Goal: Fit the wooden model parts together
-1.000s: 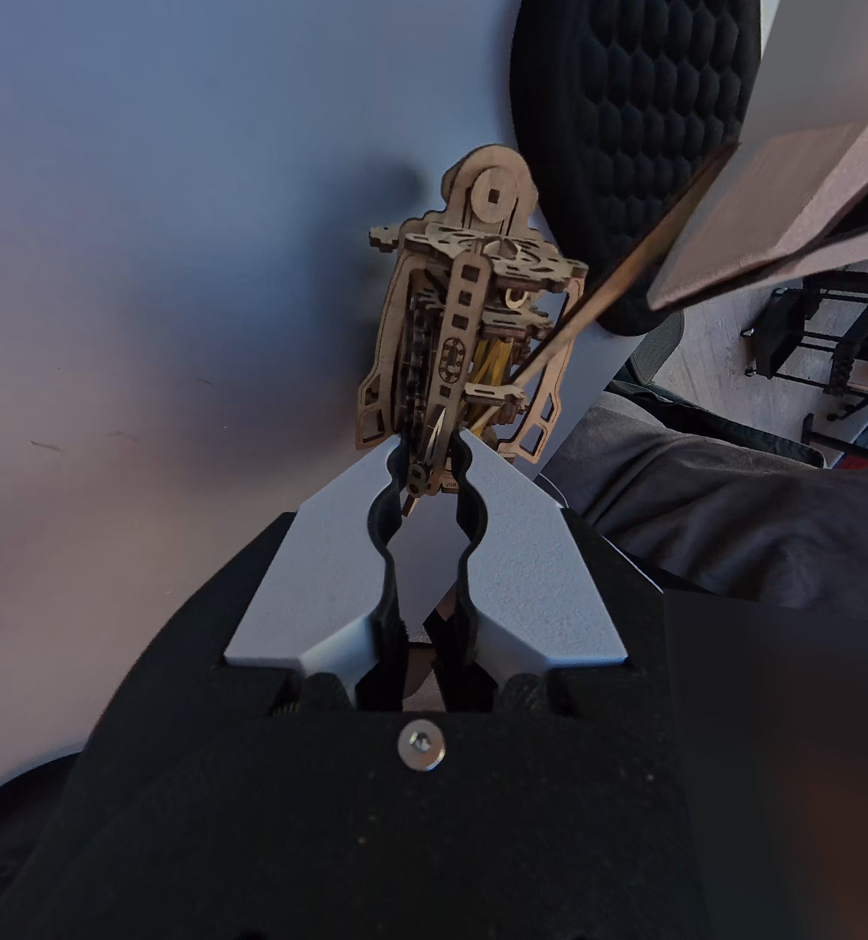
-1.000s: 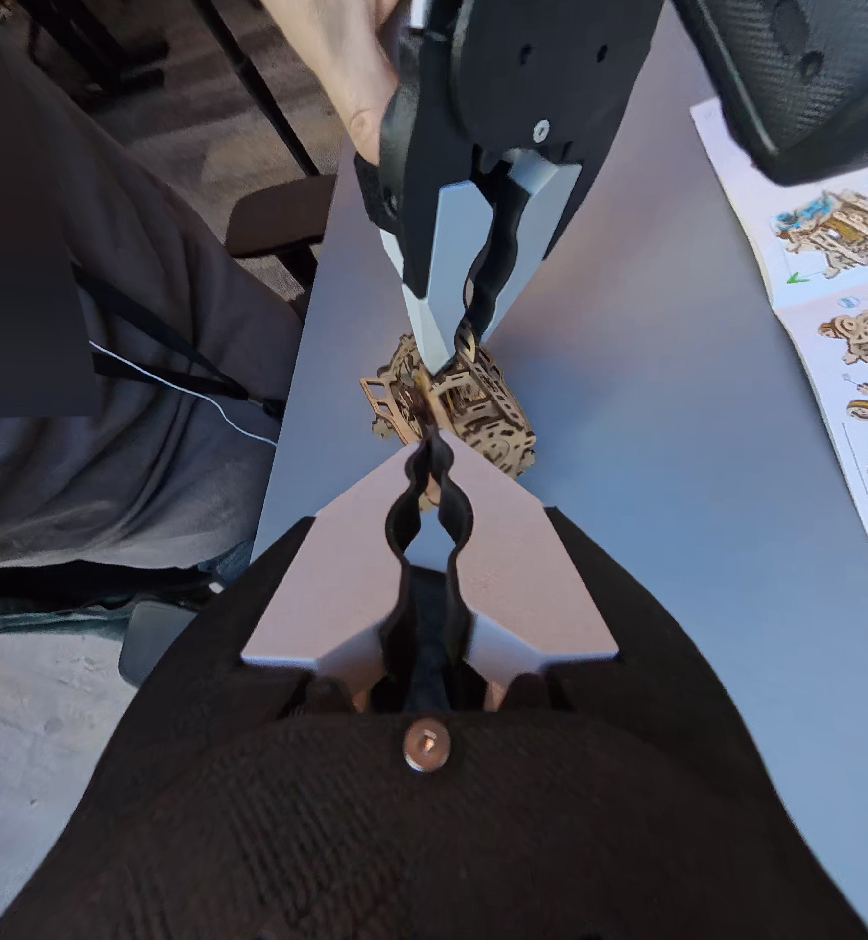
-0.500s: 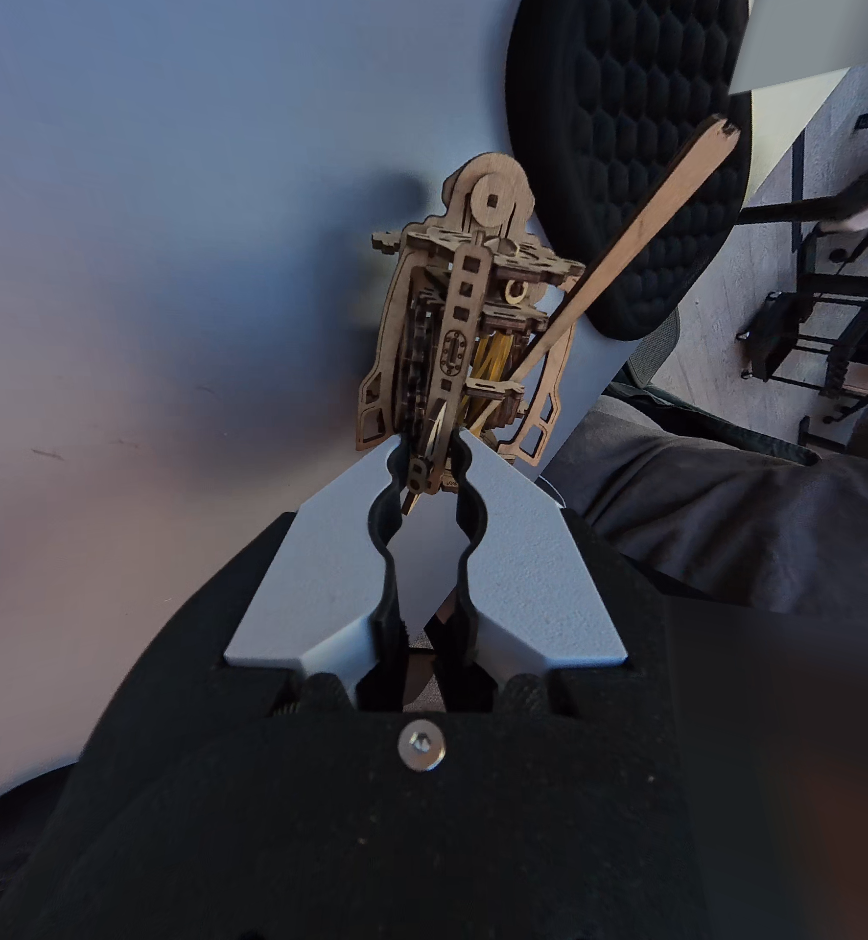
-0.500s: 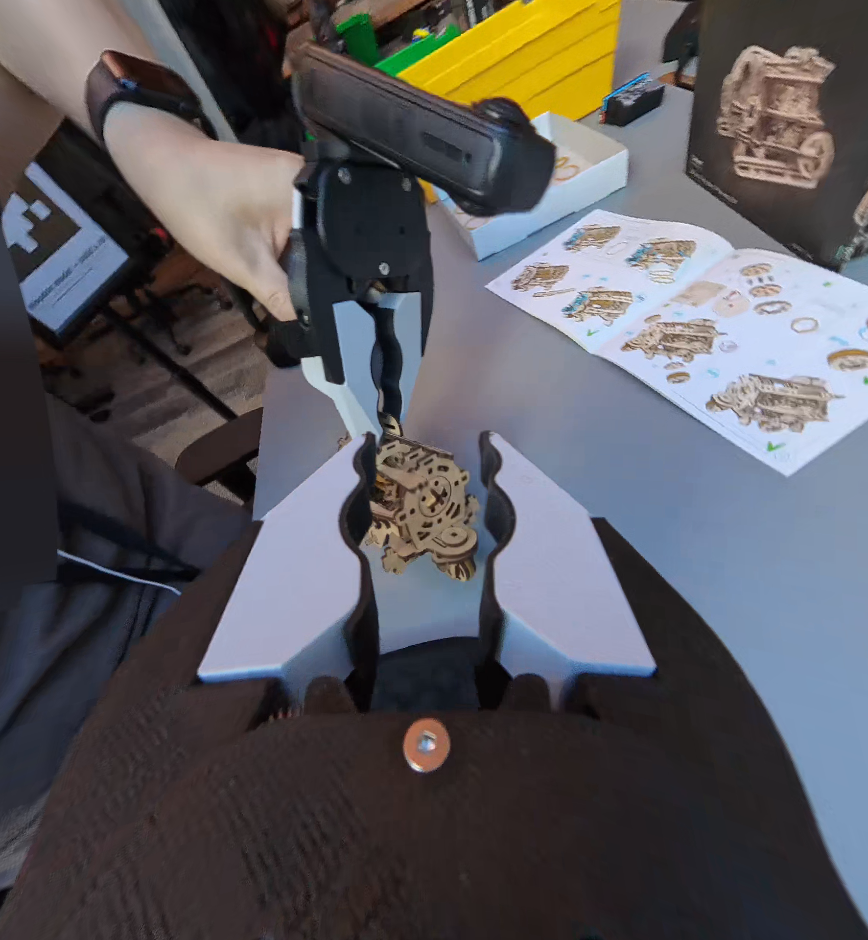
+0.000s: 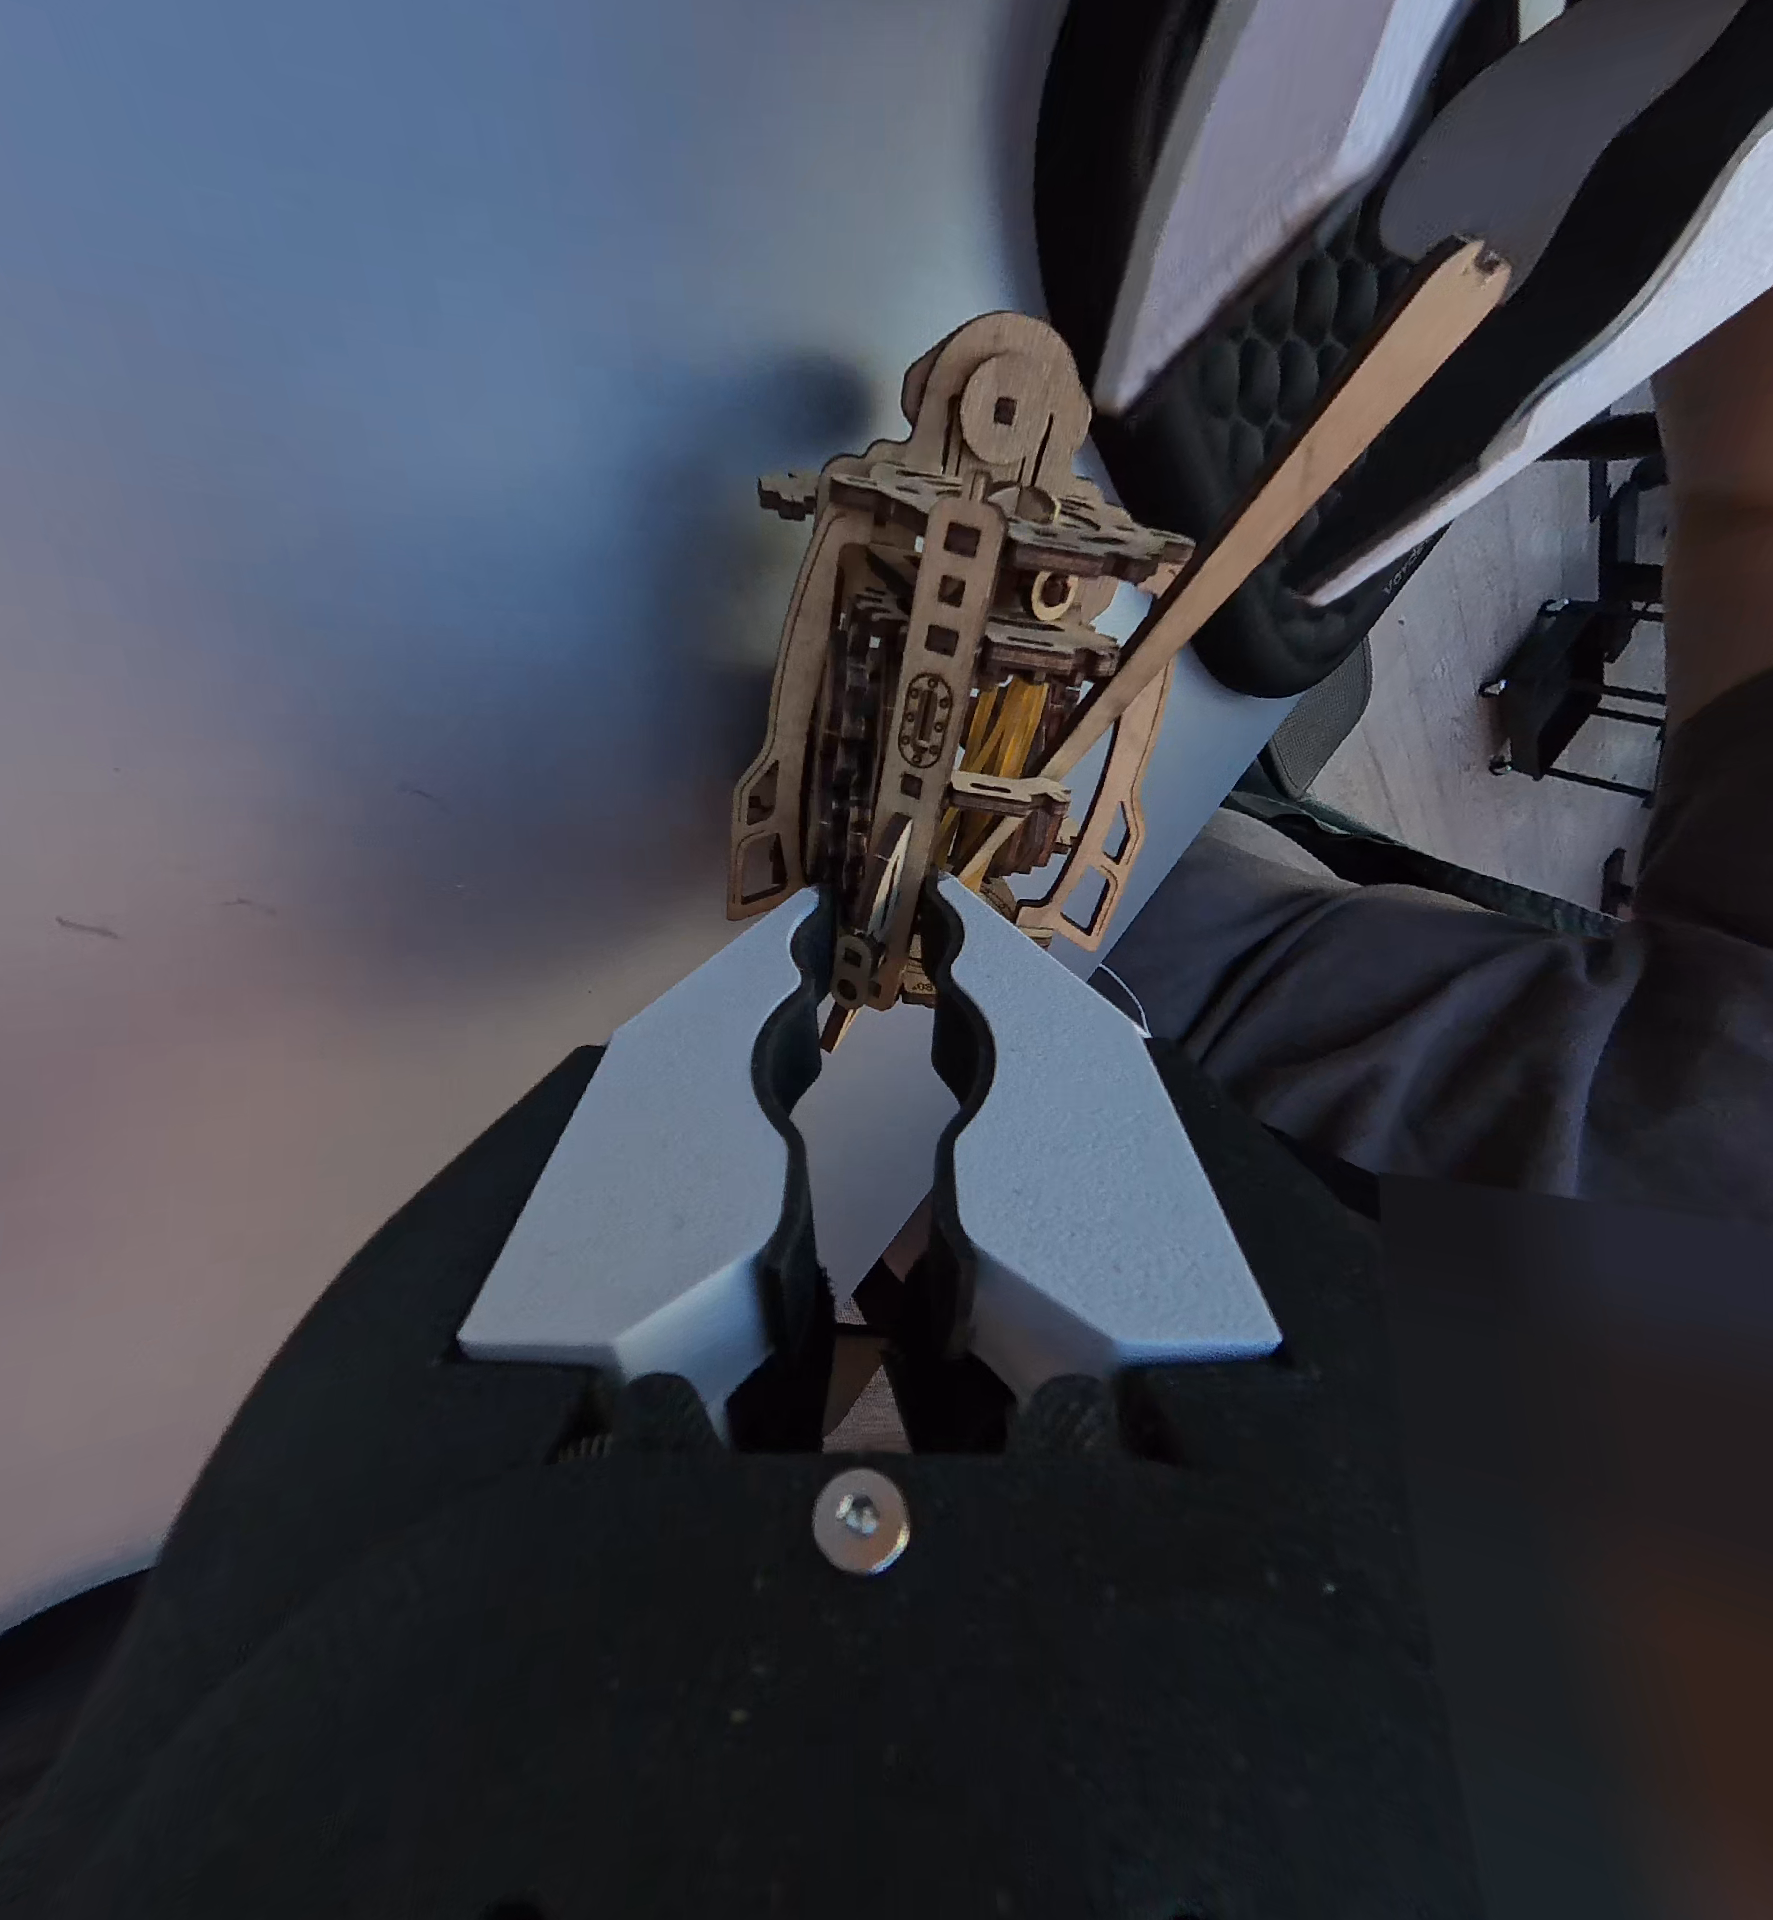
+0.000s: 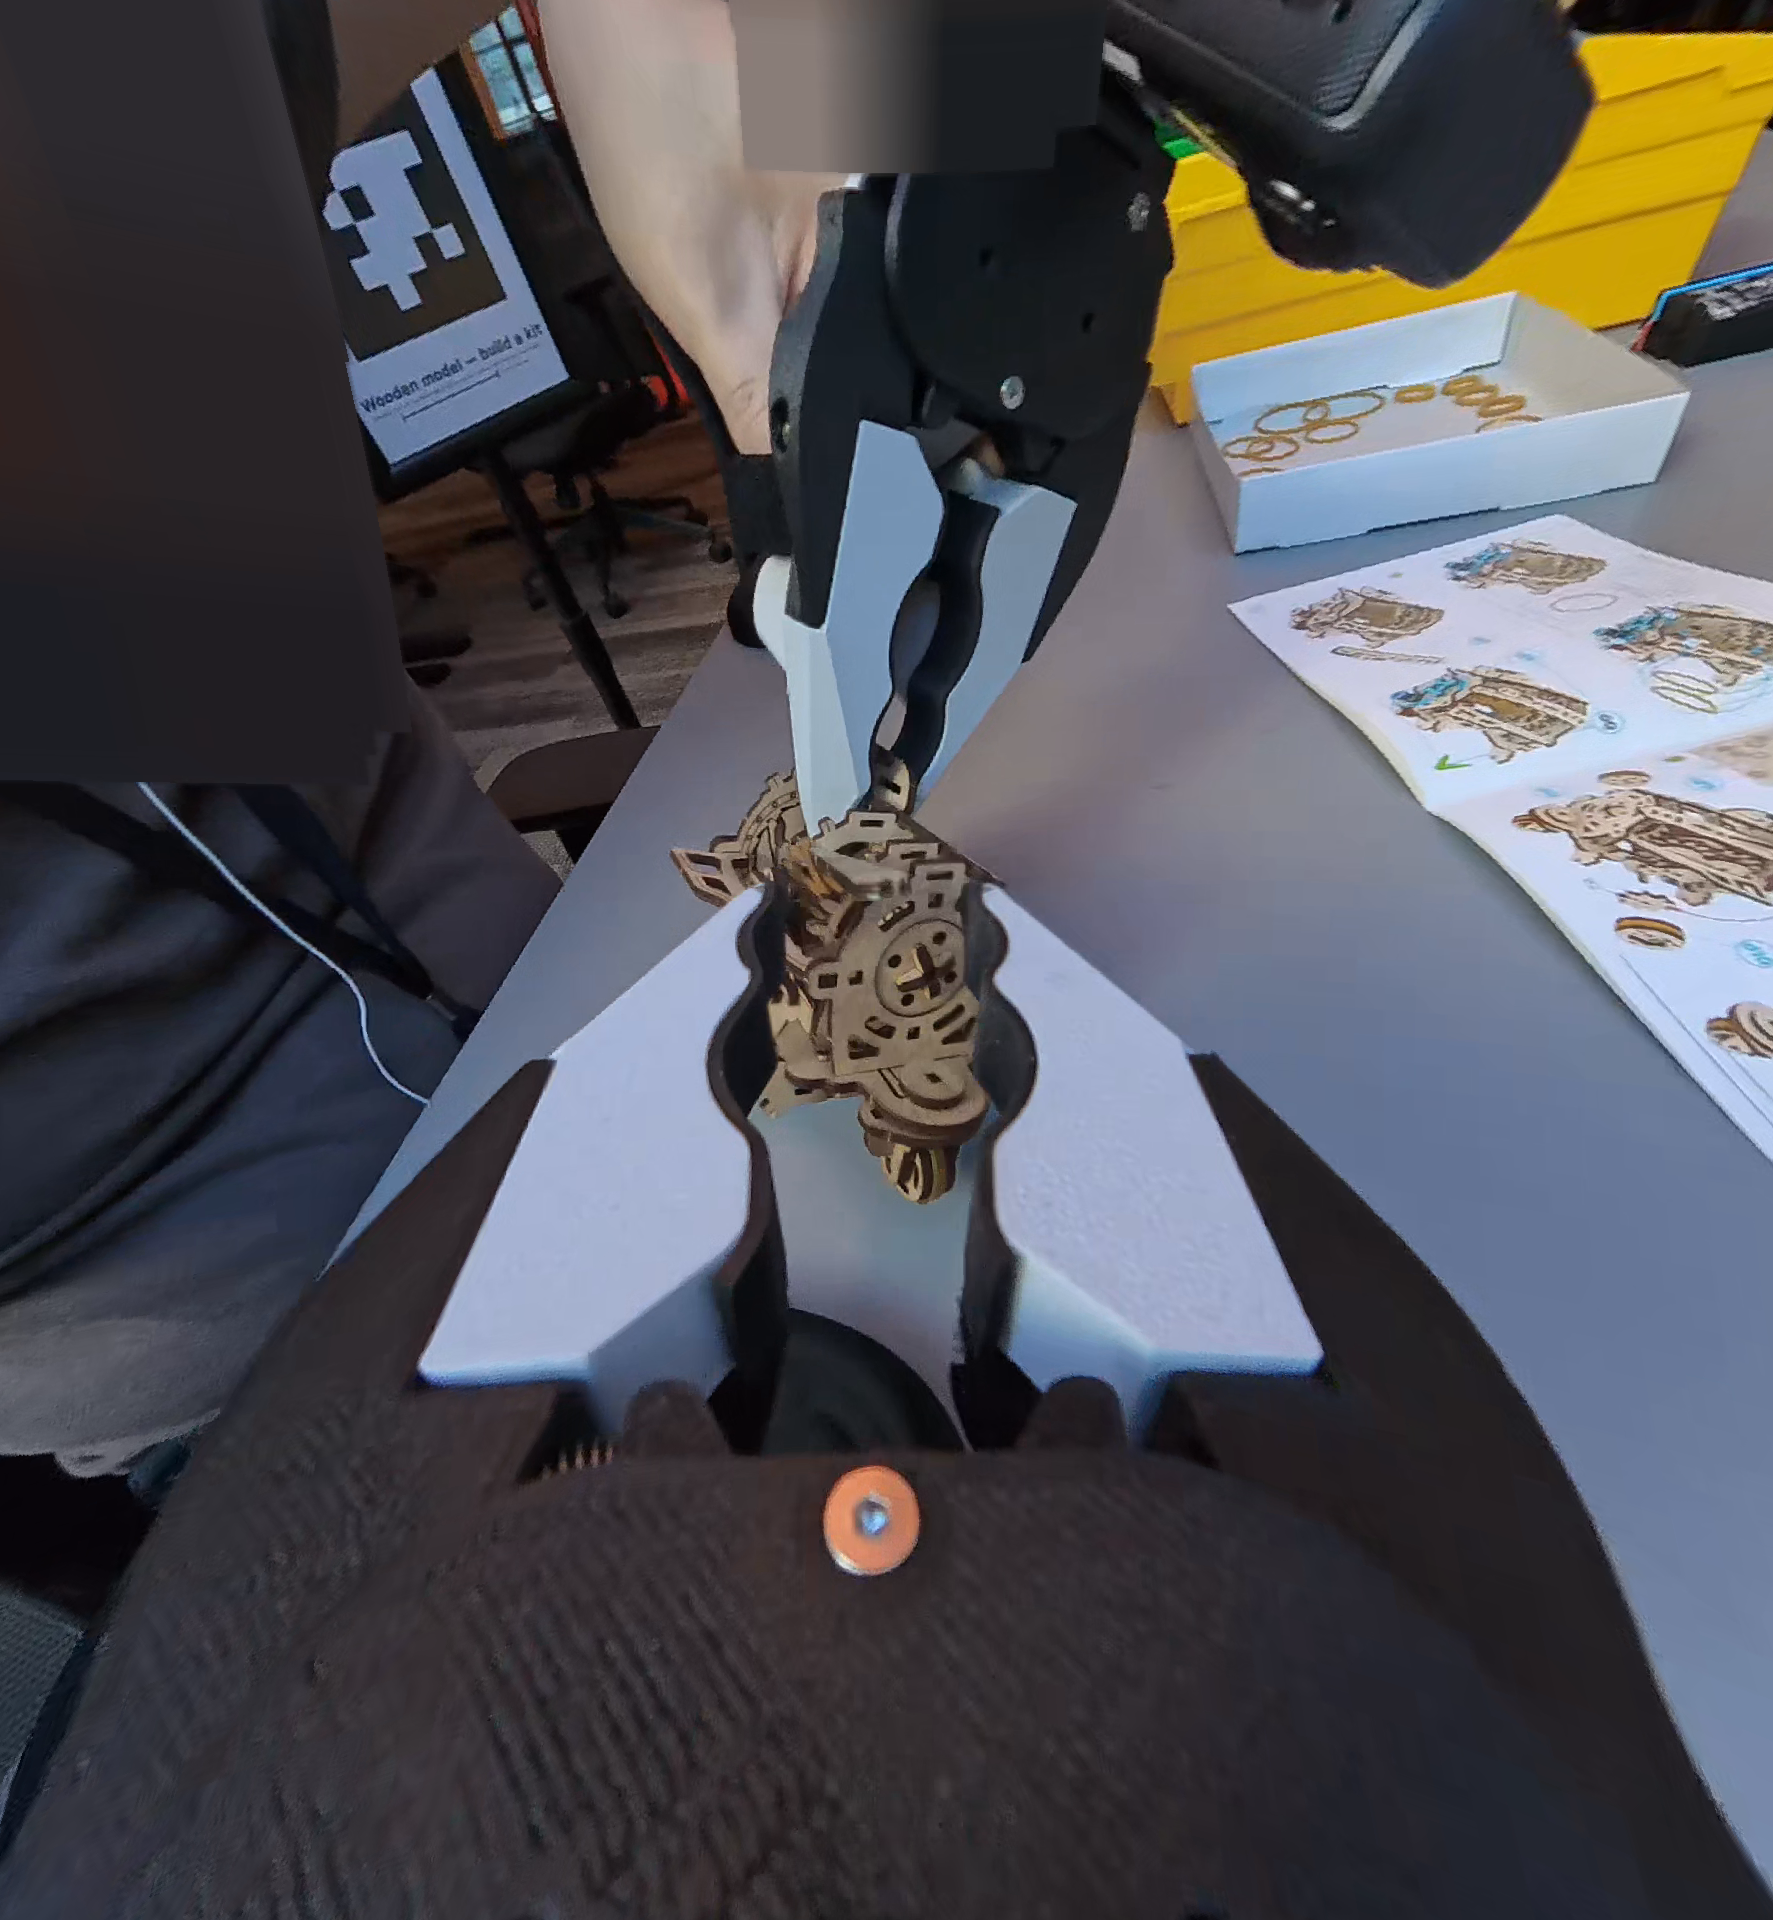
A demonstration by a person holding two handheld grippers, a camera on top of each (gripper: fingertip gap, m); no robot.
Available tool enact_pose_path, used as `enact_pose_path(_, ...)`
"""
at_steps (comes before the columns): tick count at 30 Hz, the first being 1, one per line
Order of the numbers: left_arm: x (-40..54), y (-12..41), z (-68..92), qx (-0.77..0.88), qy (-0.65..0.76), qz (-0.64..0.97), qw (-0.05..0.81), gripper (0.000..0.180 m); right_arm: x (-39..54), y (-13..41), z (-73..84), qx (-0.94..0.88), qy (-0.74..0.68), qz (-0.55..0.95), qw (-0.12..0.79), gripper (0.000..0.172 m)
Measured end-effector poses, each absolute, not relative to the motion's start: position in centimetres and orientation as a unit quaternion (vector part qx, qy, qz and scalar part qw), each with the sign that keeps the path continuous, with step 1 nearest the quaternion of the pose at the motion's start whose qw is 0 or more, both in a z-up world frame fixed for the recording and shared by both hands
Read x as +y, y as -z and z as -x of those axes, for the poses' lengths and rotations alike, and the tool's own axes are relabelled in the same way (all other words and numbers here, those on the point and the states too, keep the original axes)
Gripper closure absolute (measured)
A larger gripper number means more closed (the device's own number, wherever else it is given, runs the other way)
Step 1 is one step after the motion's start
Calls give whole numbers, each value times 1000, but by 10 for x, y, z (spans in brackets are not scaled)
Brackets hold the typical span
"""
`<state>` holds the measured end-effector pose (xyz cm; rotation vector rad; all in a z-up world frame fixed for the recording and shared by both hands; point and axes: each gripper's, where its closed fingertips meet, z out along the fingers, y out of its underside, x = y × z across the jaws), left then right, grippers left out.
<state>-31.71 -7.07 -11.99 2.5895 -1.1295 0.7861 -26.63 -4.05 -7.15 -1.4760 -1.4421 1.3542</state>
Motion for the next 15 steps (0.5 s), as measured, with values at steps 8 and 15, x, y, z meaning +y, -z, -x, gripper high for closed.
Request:
enact_pose_path(8, -70, 120, 316, -389, -264, -876, 105, 167, -46, 71, 274, -566, -530, 542, 325, 158)
enact_pose_path(15, -70, 120, 317, -389, -265, -876, 104, 167, -51, 71, 278, -577, -527, 539, 312, 165)
